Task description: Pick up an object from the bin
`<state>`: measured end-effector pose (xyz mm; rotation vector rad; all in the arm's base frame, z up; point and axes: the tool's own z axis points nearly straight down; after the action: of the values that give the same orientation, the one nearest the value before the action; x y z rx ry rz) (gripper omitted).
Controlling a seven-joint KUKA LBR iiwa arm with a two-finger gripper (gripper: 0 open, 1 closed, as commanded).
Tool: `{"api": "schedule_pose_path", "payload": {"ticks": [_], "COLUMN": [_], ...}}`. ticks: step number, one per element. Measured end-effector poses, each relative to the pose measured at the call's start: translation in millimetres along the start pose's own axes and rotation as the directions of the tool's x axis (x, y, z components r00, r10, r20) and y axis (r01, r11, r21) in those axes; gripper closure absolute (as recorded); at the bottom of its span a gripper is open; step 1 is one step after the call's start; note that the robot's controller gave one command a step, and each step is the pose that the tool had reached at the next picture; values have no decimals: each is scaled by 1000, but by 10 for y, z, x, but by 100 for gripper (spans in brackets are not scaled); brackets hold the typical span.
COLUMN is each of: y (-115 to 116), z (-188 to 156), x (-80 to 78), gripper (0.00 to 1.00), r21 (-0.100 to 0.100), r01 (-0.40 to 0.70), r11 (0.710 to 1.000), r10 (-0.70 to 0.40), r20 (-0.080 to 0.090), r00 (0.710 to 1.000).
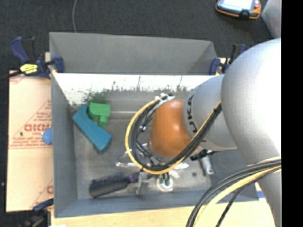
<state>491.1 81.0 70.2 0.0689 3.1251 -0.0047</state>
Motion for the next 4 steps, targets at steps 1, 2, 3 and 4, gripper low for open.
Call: {"api": "schedule_pose_path", "payload": {"ticks": [1, 2, 3, 4], "y": [-400, -400, -404, -409], "z": [-1, -1, -96, -466], "x": [-385, -385, -375, -365], "gripper": [100, 100, 100, 100], "r21": [-2, -2, -2, -2], "r01": [49, 49, 49, 50], "r11": [999, 999, 999, 999], "r10": [-49, -49, -49, -50], "r20": [3, 3, 0, -7], "r00": [999, 999, 999, 999]}}
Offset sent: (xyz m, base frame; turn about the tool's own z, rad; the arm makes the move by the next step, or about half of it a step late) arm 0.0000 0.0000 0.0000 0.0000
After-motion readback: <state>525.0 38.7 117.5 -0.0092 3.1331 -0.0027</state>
